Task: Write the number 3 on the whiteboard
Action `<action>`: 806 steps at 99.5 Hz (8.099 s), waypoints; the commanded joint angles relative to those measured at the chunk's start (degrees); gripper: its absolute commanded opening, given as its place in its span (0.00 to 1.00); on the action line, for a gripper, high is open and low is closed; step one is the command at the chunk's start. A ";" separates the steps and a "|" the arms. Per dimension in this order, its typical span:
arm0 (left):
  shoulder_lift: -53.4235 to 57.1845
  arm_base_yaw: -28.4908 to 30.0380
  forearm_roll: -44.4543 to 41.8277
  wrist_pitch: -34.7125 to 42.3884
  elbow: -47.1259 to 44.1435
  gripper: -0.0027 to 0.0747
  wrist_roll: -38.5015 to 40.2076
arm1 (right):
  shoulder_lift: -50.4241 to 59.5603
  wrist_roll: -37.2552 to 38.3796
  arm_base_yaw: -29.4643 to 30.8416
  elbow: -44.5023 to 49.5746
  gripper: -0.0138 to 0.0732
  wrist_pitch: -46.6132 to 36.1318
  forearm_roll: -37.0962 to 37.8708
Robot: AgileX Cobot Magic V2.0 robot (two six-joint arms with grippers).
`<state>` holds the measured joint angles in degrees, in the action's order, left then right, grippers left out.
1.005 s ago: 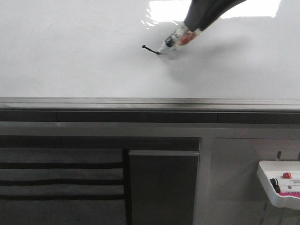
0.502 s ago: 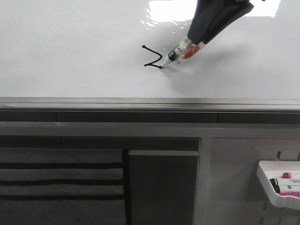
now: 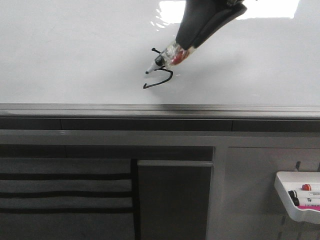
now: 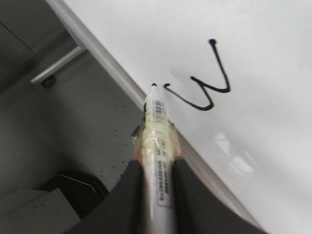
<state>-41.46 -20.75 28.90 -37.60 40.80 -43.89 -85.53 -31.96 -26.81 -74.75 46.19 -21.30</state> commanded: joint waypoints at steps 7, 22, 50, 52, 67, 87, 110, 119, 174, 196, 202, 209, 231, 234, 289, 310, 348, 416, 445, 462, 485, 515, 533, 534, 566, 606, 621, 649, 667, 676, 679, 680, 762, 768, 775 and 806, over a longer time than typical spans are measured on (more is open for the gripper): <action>0.15 0.23 2.03 3.80 1.52 0.51 0.53 | 11.56 -4.25 -1.55 6.99 0.21 -6.91 -4.38; 0.15 0.23 2.03 3.80 1.52 0.51 0.53 | 17.96 -7.81 -1.77 13.16 0.21 -7.58 -4.38; 0.15 0.23 3.19 4.20 1.52 0.51 0.25 | 22.49 -17.19 -1.77 15.93 0.21 -7.13 -4.38; 0.04 0.23 3.59 4.20 1.52 0.51 -0.26 | 22.49 -18.96 -1.77 15.93 0.21 -7.13 -4.38; -3.53 -1.18 9.22 1.27 2.44 0.51 -13.35 | 22.37 -28.86 -4.46 15.93 0.21 -8.03 -4.38; -12.37 -8.38 10.89 -0.53 7.15 0.51 -20.20 | 22.37 -37.41 -11.13 15.93 0.21 -9.79 -4.38; -22.34 -17.84 7.81 -0.53 13.51 0.51 -23.46 | 22.37 -38.27 -13.66 15.93 0.21 -10.96 -4.38; -25.05 -19.94 6.68 -0.53 15.27 0.51 -23.46 | 22.37 -38.27 -13.66 15.93 0.21 -10.96 -4.38; -26.90 -20.76 6.67 0.42 16.40 0.26 -23.46 | 22.37 -38.27 -13.66 15.93 0.21 -11.17 -5.29; -26.90 -20.76 6.67 0.42 16.40 0.11 -23.46 | 22.37 -38.27 -13.66 15.93 0.21 -11.17 -5.39; -26.90 -20.76 6.67 0.42 16.40 0.08 -23.46 | 22.37 -38.27 -13.66 15.93 0.21 -11.17 -5.39; -26.90 -20.76 6.67 0.42 16.40 0.05 -23.46 | 22.37 -38.27 -13.66 15.93 0.21 -11.17 -5.39; -26.90 -20.76 6.67 0.42 16.40 0.01 -23.46 | 22.37 -38.27 -13.66 15.93 0.24 -11.17 -5.39; -26.90 -20.76 6.67 0.42 16.40 0.01 -23.46 | 22.37 -38.27 -13.66 15.93 0.27 -11.21 -5.39; -26.90 -0.13 10.20 9.30 13.22 0.01 -12.30 | 30.87 -24.93 3.79 15.93 0.50 -9.69 -5.39; -27.16 8.80 25.15 24.75 8.34 0.01 -10.56 | 30.93 -24.47 6.52 16.17 0.50 -6.38 -5.39; -33.73 9.29 27.91 29.54 7.77 0.01 -10.56 | 30.95 -23.81 6.52 16.17 0.50 -5.41 -5.39; -36.36 9.29 28.14 27.51 7.77 0.01 -10.56 | 30.95 -23.66 6.52 16.17 0.50 -4.73 -5.39; -36.43 9.29 28.14 27.24 7.77 0.01 -10.56 | 30.95 -23.57 6.52 16.17 0.50 -4.73 -5.40; -36.48 9.29 28.14 27.24 7.77 0.05 -10.56 | 30.95 -23.57 6.52 16.17 0.50 -4.62 -5.51; -36.48 9.29 28.14 27.35 7.77 0.36 -10.56 | 30.95 -23.57 6.52 16.17 0.50 -3.52 -5.51; -33.78 9.40 26.27 24.02 7.77 0.37 -10.56 | 31.96 -19.15 6.52 15.31 0.50 0.97 -4.79; -25.67 9.40 21.63 16.31 7.77 0.37 -10.56 | 35.22 2.72 6.52 14.68 0.50 3.61 7.66; -25.32 9.40 21.42 15.94 7.77 0.37 -10.56 | 35.35 5.38 6.52 14.68 0.50 3.77 8.52; -7.85 9.40 -6.32 -0.55 7.77 0.37 10.42 | 43.29 43.50 6.52 18.64 0.50 8.73 30.74; 5.02 9.40 -17.20 10.72 -2.52 0.29 25.86 | 57.06 43.66 6.52 33.84 0.18 -12.16 31.76; 5.13 9.40 -17.08 17.23 -5.91 0.04 25.86 | 57.69 43.66 6.52 36.18 0.08 -12.35 33.05; 5.13 9.40 -11.73 16.18 -6.44 0.01 26.13 | 57.69 43.66 6.52 37.82 0.08 -9.55 33.10; 5.13 9.40 -11.73 16.18 -6.44 0.01 26.13 | 57.69 43.66 6.52 37.82 0.08 -9.55 33.10; 7.70 9.14 -11.73 17.51 -7.99 0.01 26.13 | 57.69 43.66 6.52 37.82 0.08 -9.45 33.10; 9.14 9.23 -11.28 18.30 -8.98 0.01 26.13 | 57.69 43.66 6.52 37.82 0.08 -9.45 33.10; 9.96 9.39 -11.28 18.45 -9.56 0.01 26.13 | 57.69 43.66 6.52 37.82 0.08 -9.45 33.10; 43.33 15.56 -27.34 41.85 -40.98 0.01 44.36 | 57.69 43.66 6.52 37.82 0.08 -9.45 33.20; 43.33 15.56 -27.35 42.18 -41.51 0.01 44.36 | 57.69 43.66 6.52 37.82 0.08 -9.45 33.20; 43.33 15.60 -27.35 42.78 -41.53 0.01 44.26 | 57.69 43.66 6.52 37.82 0.08 -9.45 33.20; 43.33 15.60 -27.35 42.66 -41.53 0.01 44.26 | 57.69 43.66 6.52 37.82 0.08 -9.45 33.20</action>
<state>0.23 -5.34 1.13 0.31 -0.25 0.00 -27.72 11.92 -20.74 -35.47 40.31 10.67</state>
